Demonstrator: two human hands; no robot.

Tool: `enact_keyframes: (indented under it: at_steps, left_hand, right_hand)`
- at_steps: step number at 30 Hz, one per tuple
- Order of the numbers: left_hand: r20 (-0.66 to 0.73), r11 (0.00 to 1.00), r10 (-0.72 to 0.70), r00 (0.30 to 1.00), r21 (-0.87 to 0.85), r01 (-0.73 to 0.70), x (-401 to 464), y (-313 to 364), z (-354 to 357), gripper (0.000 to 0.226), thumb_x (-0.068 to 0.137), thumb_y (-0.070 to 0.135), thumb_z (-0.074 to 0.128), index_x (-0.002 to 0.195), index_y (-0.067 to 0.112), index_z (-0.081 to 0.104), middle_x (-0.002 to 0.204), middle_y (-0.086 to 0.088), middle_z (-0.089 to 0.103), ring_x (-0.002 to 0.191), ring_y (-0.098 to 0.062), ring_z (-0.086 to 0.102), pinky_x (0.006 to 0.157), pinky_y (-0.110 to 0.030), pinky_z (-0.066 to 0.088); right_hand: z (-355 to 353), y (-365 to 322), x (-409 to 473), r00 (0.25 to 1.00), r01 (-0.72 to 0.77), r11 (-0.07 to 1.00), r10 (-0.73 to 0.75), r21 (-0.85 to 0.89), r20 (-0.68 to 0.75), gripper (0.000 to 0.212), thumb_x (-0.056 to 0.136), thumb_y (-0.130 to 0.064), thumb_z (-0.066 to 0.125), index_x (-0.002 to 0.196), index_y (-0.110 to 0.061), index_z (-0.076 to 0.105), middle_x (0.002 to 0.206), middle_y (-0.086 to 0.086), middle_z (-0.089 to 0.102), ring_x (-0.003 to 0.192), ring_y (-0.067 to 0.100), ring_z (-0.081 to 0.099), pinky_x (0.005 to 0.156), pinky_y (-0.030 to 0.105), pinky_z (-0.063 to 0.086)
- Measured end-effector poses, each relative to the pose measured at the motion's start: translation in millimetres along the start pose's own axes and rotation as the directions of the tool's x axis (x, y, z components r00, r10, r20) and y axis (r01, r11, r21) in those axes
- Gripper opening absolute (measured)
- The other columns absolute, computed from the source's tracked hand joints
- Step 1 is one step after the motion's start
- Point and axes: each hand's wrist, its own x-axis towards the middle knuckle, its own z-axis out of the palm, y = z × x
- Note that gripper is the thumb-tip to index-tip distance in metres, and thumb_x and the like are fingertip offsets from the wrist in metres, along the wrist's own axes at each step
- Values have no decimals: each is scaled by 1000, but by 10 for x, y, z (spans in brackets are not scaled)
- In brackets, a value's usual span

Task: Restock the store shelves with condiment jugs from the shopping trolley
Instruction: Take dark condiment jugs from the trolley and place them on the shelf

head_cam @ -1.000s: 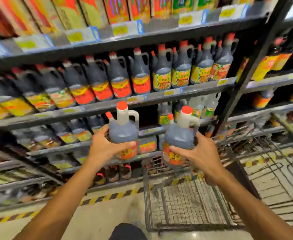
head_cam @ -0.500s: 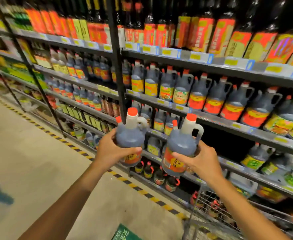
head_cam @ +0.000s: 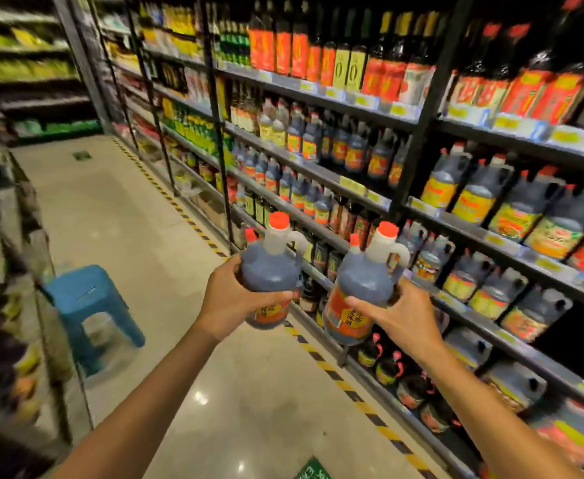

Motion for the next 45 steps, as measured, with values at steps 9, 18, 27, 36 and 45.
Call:
enact_keyframes:
  at_steps: [9,18,27,36,45]
  left_hand:
    - [-50,996,-81,995,-47,78,492,-263,-642,93,39,46,98,124,25,65,119,9,72,109,-15,68,93,-46,58]
    - [-30,986,-141,990,-98,137,1708,-538,-687,76,50,30,96,119,25,67,112,8,74,99,-13,72,77,-29,60]
    - [43,994,-111,993,5,111,3295,-784,-570,71,49,36,95,113,33,66,111,10,74,98,-9,71,78,-28,60]
    - [225,989,-131,966,-44,144,4649,-1090,-244,58,59,15,94,109,29,68,103,11,75,90,-3,72,68,-19,58]
    - [527,993,-75,847,-34,109,6210,-1379,203,73,50,37,98,114,38,64,112,14,72,103,-11,70,87,-34,58]
  right_hand:
    - [687,-176,653,997,-28,996,22,88,75,65,62,-53,87,119,-28,66,110,-18,71,98,-2,68,82,27,58]
    - [1171,12,1736,996,-51,985,39,165,79,49,60,-44,87,103,-33,67,98,-21,72,86,-6,70,67,14,56]
    - [1671,359,3119,995,-96,991,94,96,25,65,50,-67,87,105,-37,66,101,-23,72,90,-6,69,77,32,61]
    - [1839,470,3960,982,-166,986,162,-26,-101,88,44,-87,75,108,-27,67,99,-24,70,91,-5,67,76,28,60]
    - [2088,665,4728,893,-331,940,284,-83,-350,80,52,-68,81,121,-33,60,100,-33,61,89,-10,60,69,3,46]
